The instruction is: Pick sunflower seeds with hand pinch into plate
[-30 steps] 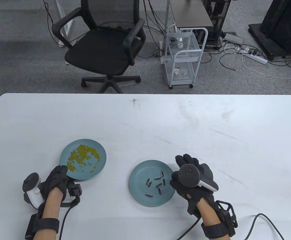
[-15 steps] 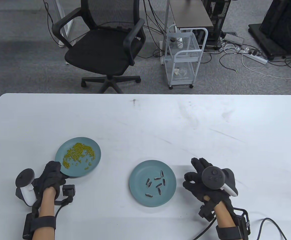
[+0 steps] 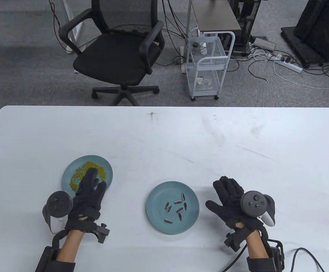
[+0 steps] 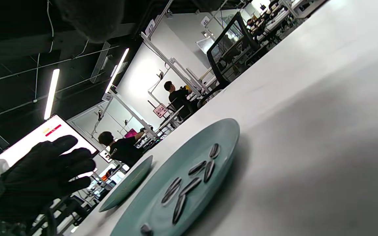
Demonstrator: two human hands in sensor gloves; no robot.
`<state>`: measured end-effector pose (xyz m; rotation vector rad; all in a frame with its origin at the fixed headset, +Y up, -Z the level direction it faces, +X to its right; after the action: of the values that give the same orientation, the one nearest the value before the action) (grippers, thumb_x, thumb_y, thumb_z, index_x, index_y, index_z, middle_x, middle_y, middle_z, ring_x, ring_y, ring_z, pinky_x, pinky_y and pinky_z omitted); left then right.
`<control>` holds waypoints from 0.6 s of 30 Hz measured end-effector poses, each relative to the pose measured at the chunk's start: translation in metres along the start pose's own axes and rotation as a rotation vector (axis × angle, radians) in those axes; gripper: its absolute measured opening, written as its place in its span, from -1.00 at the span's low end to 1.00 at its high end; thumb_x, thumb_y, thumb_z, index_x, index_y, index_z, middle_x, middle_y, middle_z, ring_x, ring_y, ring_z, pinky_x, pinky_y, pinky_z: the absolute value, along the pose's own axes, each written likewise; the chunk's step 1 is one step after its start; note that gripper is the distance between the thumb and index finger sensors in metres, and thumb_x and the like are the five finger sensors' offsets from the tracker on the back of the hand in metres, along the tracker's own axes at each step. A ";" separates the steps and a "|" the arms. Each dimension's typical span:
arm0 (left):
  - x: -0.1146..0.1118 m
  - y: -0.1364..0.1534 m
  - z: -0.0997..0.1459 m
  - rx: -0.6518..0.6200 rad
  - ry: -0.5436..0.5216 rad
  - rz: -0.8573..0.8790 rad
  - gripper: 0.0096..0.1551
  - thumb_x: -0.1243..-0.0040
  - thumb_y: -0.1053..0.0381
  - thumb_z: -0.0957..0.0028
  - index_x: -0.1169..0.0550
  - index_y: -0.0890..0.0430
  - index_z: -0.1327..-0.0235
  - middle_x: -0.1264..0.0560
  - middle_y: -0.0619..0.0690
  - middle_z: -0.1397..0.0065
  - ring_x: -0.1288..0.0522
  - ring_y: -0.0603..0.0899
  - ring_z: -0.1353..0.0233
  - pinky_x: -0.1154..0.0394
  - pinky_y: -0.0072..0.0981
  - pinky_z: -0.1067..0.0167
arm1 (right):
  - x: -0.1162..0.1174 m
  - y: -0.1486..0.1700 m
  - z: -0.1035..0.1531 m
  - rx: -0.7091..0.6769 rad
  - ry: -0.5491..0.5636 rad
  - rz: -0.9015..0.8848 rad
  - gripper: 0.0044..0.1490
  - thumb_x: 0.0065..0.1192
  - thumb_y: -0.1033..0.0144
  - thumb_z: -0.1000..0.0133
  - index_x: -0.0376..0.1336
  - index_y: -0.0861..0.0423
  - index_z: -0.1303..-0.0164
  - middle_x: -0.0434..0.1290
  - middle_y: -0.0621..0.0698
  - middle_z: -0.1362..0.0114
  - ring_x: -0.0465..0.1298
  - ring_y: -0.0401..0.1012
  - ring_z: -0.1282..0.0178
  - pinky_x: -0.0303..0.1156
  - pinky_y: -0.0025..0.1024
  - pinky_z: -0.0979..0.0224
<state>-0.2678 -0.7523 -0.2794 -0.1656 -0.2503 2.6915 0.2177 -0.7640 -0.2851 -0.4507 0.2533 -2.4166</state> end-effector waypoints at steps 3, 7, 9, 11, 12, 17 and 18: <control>-0.029 0.002 -0.001 0.003 0.127 -0.019 -0.16 -0.02 -0.31 -0.29 0.02 -0.03 -0.63 0.05 0.22 -0.70 -0.15 0.44 -0.55 -0.09 0.41 -0.36 | 0.009 0.008 -0.001 0.013 -0.071 -0.102 0.11 0.08 -0.23 -0.23 -0.21 0.28 -0.64 -0.33 0.48 -0.66 -0.37 0.47 -0.54 -0.44 0.52 -0.35; -0.048 0.010 -0.002 0.020 0.221 -0.092 -0.17 0.00 -0.31 -0.29 0.03 -0.02 -0.63 0.05 0.23 -0.70 -0.13 0.45 -0.55 -0.06 0.43 -0.37 | 0.018 0.011 -0.003 0.024 -0.097 -0.226 0.13 0.03 -0.25 -0.24 -0.25 0.30 -0.63 -0.35 0.49 -0.65 -0.40 0.47 -0.53 -0.47 0.51 -0.33; -0.049 0.013 -0.003 0.031 0.226 -0.095 -0.17 0.01 -0.30 -0.29 0.02 -0.01 -0.63 0.05 0.23 -0.69 -0.13 0.46 -0.55 -0.06 0.42 -0.37 | 0.018 0.010 -0.003 0.028 -0.095 -0.223 0.14 0.03 -0.25 -0.24 -0.26 0.31 -0.63 -0.35 0.49 -0.65 -0.40 0.47 -0.53 -0.47 0.51 -0.33; -0.049 0.016 -0.003 0.041 0.221 -0.076 -0.18 0.01 -0.29 -0.29 0.02 0.00 -0.63 0.06 0.23 -0.69 -0.12 0.46 -0.55 -0.05 0.42 -0.37 | 0.017 0.010 -0.002 0.033 -0.090 -0.199 0.14 0.03 -0.25 -0.24 -0.26 0.32 -0.62 -0.35 0.49 -0.65 -0.39 0.47 -0.53 -0.47 0.52 -0.33; -0.048 0.018 -0.003 0.049 0.216 -0.063 -0.18 0.01 -0.29 -0.30 0.02 0.00 -0.63 0.06 0.24 -0.69 -0.12 0.46 -0.55 -0.05 0.42 -0.37 | 0.017 0.010 -0.002 0.034 -0.090 -0.192 0.14 0.03 -0.25 -0.24 -0.26 0.32 -0.62 -0.35 0.49 -0.65 -0.39 0.47 -0.53 -0.47 0.51 -0.33; -0.042 0.019 -0.003 0.052 0.190 -0.059 -0.18 0.02 -0.29 -0.30 0.02 0.03 -0.62 0.06 0.24 -0.69 -0.11 0.46 -0.54 -0.04 0.42 -0.37 | 0.022 0.009 -0.003 0.047 -0.122 -0.148 0.14 0.04 -0.23 -0.25 -0.26 0.33 -0.62 -0.35 0.49 -0.65 -0.39 0.47 -0.52 -0.47 0.50 -0.33; -0.042 0.019 -0.003 0.051 0.187 -0.064 -0.18 0.02 -0.29 -0.30 0.01 0.03 -0.62 0.06 0.24 -0.68 -0.11 0.46 -0.54 -0.04 0.42 -0.37 | 0.022 0.009 -0.003 0.048 -0.125 -0.146 0.14 0.05 -0.23 -0.25 -0.26 0.33 -0.62 -0.35 0.50 -0.65 -0.39 0.47 -0.52 -0.47 0.50 -0.33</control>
<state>-0.2375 -0.7865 -0.2834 -0.3845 -0.1269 2.5947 0.2055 -0.7852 -0.2852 -0.6146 0.1106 -2.5184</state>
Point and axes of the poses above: the tracker on the back of each hand, its own y axis roughly to the little-finger side, its own z axis roughly from the fingertips to the wrist, x = y × z, the point moved 1 cm from there along -z, roughly from the wrist to the fingertips
